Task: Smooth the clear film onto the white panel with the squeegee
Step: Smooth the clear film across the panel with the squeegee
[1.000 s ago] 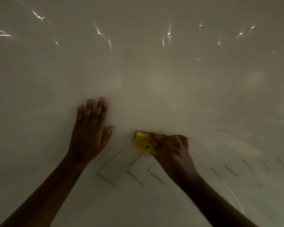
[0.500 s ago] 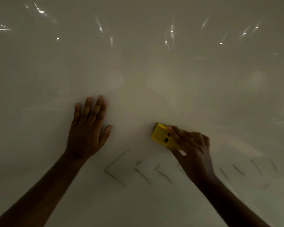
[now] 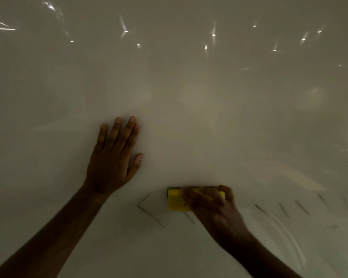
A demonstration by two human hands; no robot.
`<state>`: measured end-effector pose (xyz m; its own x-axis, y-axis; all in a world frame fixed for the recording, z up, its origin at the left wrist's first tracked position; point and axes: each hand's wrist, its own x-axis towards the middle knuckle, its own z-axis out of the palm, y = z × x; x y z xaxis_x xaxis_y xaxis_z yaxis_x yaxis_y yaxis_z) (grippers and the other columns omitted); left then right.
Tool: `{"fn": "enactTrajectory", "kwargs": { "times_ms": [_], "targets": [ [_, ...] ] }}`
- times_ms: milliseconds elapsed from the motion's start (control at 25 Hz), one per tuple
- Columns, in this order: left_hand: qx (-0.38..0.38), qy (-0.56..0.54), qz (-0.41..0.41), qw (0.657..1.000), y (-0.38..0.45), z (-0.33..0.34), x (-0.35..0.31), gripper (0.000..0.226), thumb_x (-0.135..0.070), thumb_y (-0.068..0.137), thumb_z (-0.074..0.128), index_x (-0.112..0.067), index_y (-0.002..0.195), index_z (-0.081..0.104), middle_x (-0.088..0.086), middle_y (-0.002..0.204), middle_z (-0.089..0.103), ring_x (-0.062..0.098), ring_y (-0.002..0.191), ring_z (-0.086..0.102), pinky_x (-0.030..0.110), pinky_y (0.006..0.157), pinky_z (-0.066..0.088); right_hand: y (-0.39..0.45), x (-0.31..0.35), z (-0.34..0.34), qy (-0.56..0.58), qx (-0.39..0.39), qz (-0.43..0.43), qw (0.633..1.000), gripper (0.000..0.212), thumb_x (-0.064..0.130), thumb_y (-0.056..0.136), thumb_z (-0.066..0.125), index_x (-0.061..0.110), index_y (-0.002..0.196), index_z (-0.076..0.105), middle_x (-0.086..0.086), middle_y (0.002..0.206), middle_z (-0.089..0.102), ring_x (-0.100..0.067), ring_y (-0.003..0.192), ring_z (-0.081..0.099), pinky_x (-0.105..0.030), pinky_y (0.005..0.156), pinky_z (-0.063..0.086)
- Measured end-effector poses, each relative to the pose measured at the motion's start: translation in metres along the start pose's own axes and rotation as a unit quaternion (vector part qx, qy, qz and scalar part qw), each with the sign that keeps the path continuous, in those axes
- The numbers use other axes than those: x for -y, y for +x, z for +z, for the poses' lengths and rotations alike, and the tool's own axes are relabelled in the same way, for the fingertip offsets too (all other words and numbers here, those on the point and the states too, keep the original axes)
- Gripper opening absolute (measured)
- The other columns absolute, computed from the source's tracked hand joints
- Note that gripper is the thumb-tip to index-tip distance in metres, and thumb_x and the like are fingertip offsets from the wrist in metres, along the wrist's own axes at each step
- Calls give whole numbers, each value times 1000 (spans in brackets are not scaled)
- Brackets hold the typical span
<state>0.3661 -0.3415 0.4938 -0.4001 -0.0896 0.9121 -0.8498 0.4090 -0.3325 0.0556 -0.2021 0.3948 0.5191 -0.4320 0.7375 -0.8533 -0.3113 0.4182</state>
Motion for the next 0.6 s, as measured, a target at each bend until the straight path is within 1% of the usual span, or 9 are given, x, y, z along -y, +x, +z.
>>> {"fn": "enactTrajectory", "kwargs": {
  "times_ms": [120,160,240,360,440,480,600],
  "targets": [
    [-5,-2,2,1000,-1,1,0,72,-43,110,39,-7,170,22,10,178,16,30,168,4,56,135,7,44,8,-6,7,-39,46,998,57,30,106,64,32,160,44,20,165,41,-19,122,59,-46,104,34],
    [-7,-5,2,1000,-1,1,1,71,-42,110,38,-7,170,23,10,178,17,30,168,5,56,135,8,57,19,-1,18,-45,37,998,55,30,107,62,32,160,44,19,165,41,-18,122,59,-46,103,35],
    [-9,-7,6,1000,-1,2,2,71,-41,110,38,-7,170,22,11,178,18,30,167,7,57,135,8,67,43,15,38,-36,-14,999,52,27,109,61,30,158,45,17,165,42,-18,122,58,-46,98,40],
    [-11,-12,10,1000,-2,2,2,70,-41,111,38,-8,171,22,9,178,17,29,167,7,56,135,9,47,62,35,43,-20,-73,996,44,23,110,57,26,154,52,11,160,49,-20,114,63,-44,93,45],
    [-16,-12,12,1000,-3,3,3,70,-41,111,38,-8,171,22,9,178,17,29,168,7,56,135,10,24,58,41,29,-18,-93,995,40,19,108,58,25,148,59,9,153,57,-21,107,68,-42,92,48],
    [-18,-12,11,1000,-3,3,2,70,-40,111,38,-8,171,22,9,178,17,29,168,7,56,135,10,14,51,39,22,-13,-101,995,40,18,107,59,25,147,60,9,152,59,-21,107,69,-42,92,48],
    [-13,-11,4,1000,-3,3,0,72,-40,110,39,-7,171,21,9,179,15,30,168,5,57,135,9,9,25,19,9,-10,-101,995,45,20,108,58,25,152,55,9,157,54,-22,114,66,-44,97,43]
  ]
}}
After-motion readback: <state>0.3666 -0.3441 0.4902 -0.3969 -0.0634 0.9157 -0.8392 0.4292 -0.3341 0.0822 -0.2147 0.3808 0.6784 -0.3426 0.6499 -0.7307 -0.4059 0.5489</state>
